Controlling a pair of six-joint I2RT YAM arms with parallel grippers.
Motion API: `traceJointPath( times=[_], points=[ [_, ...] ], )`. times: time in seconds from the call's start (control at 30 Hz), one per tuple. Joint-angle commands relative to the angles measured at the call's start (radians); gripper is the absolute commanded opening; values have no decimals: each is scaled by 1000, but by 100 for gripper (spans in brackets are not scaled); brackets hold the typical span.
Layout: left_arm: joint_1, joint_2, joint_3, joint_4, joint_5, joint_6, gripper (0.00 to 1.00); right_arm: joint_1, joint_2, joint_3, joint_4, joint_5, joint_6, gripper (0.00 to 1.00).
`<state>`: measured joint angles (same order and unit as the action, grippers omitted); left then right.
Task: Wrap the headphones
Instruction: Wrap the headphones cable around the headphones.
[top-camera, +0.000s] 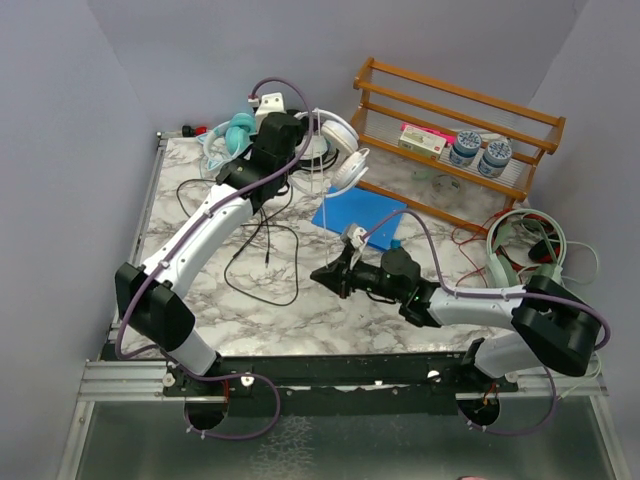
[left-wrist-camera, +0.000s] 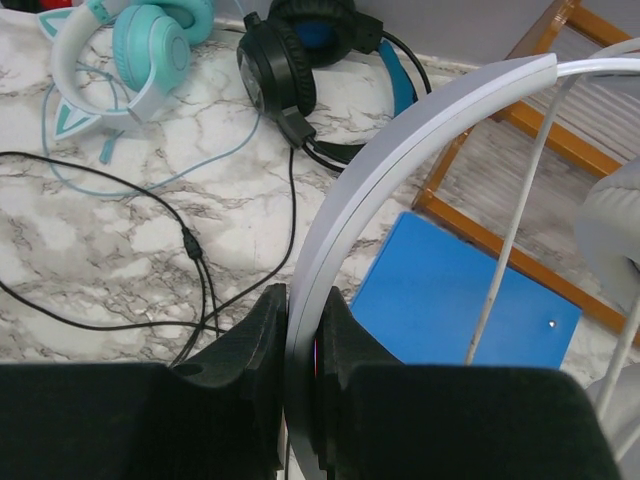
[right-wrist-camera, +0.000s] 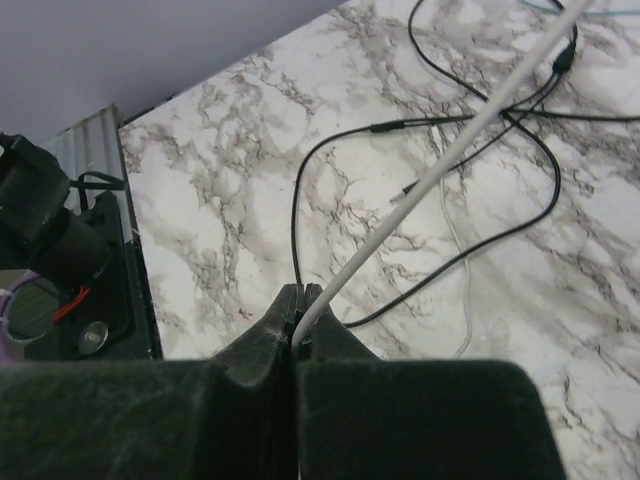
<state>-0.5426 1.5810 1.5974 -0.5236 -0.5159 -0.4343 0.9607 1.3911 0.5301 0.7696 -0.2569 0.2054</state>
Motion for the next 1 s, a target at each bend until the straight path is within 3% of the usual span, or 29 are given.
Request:
traceJointPath(
  times=[0.0,0.13,0.33,0.53,0.63,0.8,0.97],
  points=[
    [9,-50,57,56,120,-54,0,-9,0,-78,90,61,96,1],
    [12,-88,53,20,273,-95,0,-108,73,-57,173,-80,186,1],
    [58,-143,21,47,455,-186,0,-305,272,-117,566,-309,448,1],
    [112,-143,10,126,757,-243,0,-474,598,-46,974,-574,778,0],
    [124,-145,2,172,897,-208,0,-518,670,20,984,-633,843,0],
    [123,-145,-11,178,1096,-103,0,-563,592,37,869,-587,754,0],
    [124,-135,-21,192,1413,4,0,-617,543,89,745,-576,720,2]
  ],
)
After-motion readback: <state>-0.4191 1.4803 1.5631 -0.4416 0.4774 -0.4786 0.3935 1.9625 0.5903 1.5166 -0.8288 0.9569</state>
